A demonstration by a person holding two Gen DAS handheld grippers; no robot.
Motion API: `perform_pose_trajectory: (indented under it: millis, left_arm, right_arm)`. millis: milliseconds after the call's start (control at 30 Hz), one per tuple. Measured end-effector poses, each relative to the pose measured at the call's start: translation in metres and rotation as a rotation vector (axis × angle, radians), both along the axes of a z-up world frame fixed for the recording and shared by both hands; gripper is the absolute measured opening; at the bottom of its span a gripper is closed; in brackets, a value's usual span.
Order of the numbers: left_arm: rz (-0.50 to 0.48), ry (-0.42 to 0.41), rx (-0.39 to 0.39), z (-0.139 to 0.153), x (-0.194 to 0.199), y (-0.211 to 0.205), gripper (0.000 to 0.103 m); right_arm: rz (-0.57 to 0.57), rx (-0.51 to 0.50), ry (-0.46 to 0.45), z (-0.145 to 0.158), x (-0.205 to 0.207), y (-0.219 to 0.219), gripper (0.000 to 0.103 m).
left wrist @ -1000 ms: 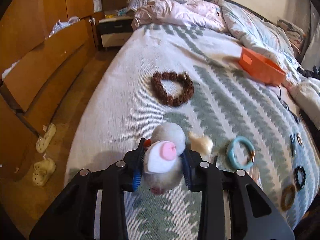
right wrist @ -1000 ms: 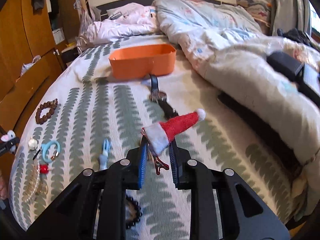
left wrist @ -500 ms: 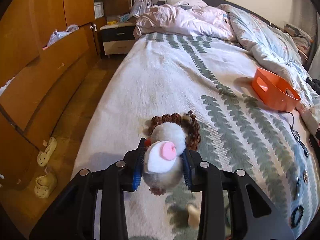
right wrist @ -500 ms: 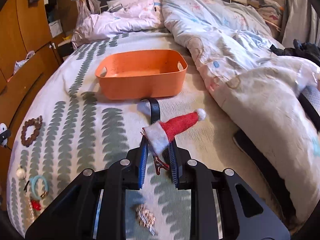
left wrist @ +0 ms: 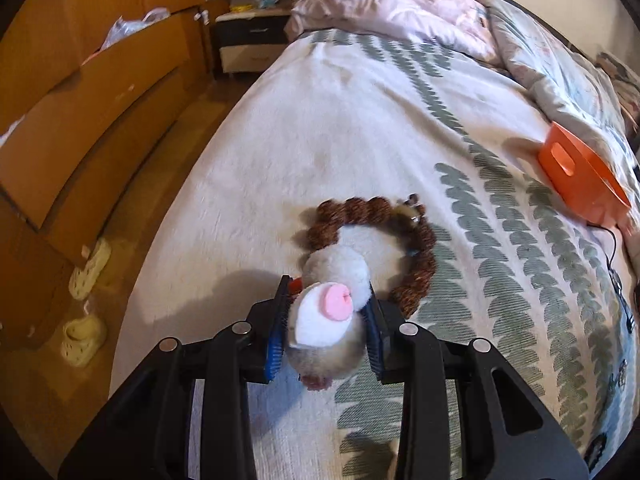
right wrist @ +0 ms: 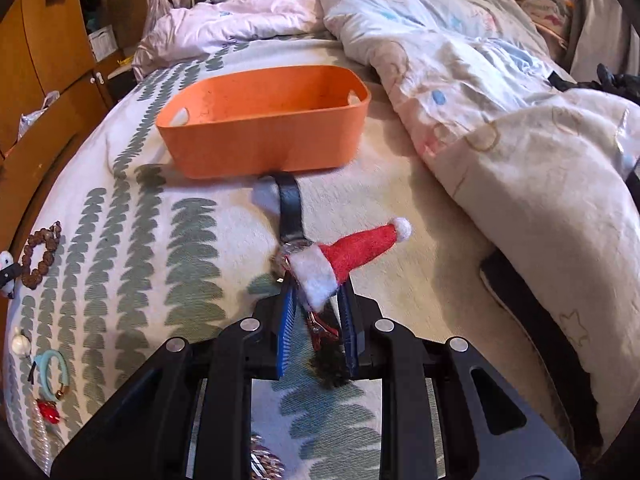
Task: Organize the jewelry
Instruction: 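Set the bunny by the bracelet with left tool while right sets clip by watch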
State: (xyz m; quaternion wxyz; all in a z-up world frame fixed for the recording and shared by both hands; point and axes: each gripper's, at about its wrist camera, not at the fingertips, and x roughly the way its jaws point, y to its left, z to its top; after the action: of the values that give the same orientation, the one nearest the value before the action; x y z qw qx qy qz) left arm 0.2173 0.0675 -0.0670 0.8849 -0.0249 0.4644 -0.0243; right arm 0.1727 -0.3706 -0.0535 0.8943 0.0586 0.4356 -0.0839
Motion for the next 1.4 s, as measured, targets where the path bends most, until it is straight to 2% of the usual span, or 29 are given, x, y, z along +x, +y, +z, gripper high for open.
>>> perform_pose_trajectory:
  millis: [100,200,367,633,733,800,833,933,1000,1100,1267,1400]
  left_arm:
    - [0.028,0.006,0.021,-0.005,-0.002,0.004,0.034]
    - [0.048,0.033,0.007,-0.010,-0.006,0.009,0.034]
    - [0.040,0.014,0.037,-0.012,-0.013,0.008,0.034]
    - [0.019,0.008,0.004,-0.012,-0.026,0.016,0.036]
    - [0.024,0.010,-0.006,-0.014,-0.026,0.019,0.050]
    - [0.020,0.011,-0.022,-0.013,-0.024,0.020,0.053]
    - [0.014,0.012,-0.029,-0.012,-0.023,0.019,0.054]
    - [-0.007,-0.016,-0.055,-0.003,-0.027,0.016,0.065]
    - [-0.025,-0.050,-0.046,0.007,-0.032,0.012,0.071]
    - [-0.031,-0.090,-0.050,0.018,-0.040,0.012,0.078]
    - [-0.007,-0.122,-0.074,0.033,-0.056,0.022,0.079]
    - [0.010,-0.180,-0.086,0.048,-0.075,0.027,0.082]
  right_arm:
    - [-0.019,0.017,0.007,-0.003,-0.002,-0.010,0.022]
    - [-0.039,0.016,0.010,-0.005,-0.003,-0.017,0.022]
    - [-0.065,0.023,0.022,-0.012,-0.003,-0.028,0.022]
    - [-0.081,0.004,0.061,-0.031,0.001,-0.035,0.023]
    - [-0.069,-0.005,0.064,-0.034,0.000,-0.034,0.027]
    - [-0.067,-0.008,0.061,-0.033,-0.001,-0.034,0.028]
    - [-0.066,-0.012,0.060,-0.032,-0.003,-0.034,0.030]
    - [-0.066,-0.039,0.046,-0.027,-0.008,-0.032,0.047]
    - [-0.071,-0.067,0.028,-0.021,-0.013,-0.030,0.068]
    - [-0.074,-0.105,-0.016,-0.009,-0.022,-0.026,0.081]
    - [-0.067,-0.118,-0.068,0.008,-0.046,-0.016,0.087]
    - [-0.043,-0.160,-0.089,0.019,-0.066,0.001,0.088]
